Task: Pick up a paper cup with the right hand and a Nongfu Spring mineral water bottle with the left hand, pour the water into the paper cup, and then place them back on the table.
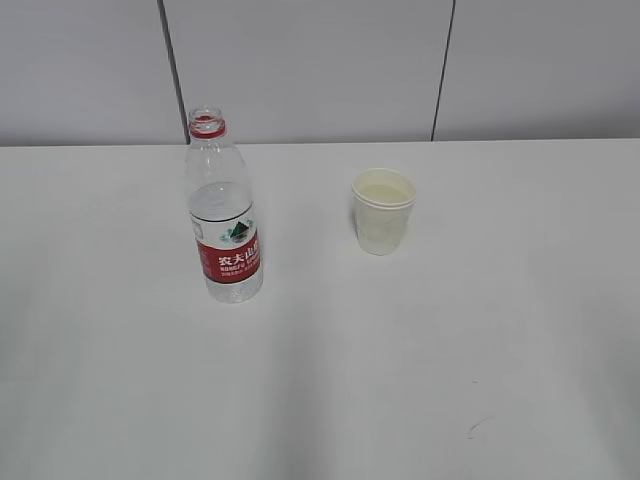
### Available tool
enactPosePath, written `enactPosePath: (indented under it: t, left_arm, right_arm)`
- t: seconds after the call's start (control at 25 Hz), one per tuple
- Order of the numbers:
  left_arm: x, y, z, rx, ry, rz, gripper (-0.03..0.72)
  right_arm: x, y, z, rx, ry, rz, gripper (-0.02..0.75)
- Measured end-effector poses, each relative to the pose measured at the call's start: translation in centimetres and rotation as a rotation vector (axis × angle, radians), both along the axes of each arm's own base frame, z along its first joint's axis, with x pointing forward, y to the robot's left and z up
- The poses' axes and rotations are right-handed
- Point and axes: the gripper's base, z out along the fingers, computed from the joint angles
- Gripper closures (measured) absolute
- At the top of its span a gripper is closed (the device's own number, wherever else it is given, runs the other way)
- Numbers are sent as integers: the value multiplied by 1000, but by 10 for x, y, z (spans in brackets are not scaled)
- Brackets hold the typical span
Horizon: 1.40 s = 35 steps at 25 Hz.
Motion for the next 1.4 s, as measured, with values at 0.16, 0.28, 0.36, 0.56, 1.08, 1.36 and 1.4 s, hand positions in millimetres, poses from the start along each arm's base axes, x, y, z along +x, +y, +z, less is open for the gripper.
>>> enactPosePath:
  t: [0.16,0.28,0.36,0.56,1.08,1.36,1.4]
  left_arm:
    - [-10,-1,3,4,-67,0,209]
    - [-18,-1,5,8,-122,0,210]
    - [-24,-2,6,10,-155,0,210]
    - [-37,-2,8,15,-234,0,215]
    - [-65,-5,7,21,-387,-6,228]
    - [-64,-6,7,7,-386,-4,228]
    - [-64,-6,6,-8,-384,-3,228]
  right_arm:
    - [-10,-2,3,2,-58,-17,150]
    - [-18,-3,5,7,-111,-21,150]
    - [-23,-3,6,11,-148,-22,150]
    - [-40,-4,9,20,-258,-23,150]
    - [-66,-6,9,34,-425,-25,150]
    - [-66,-6,9,34,-424,-25,150]
    - [-66,-6,9,34,-424,-25,150]
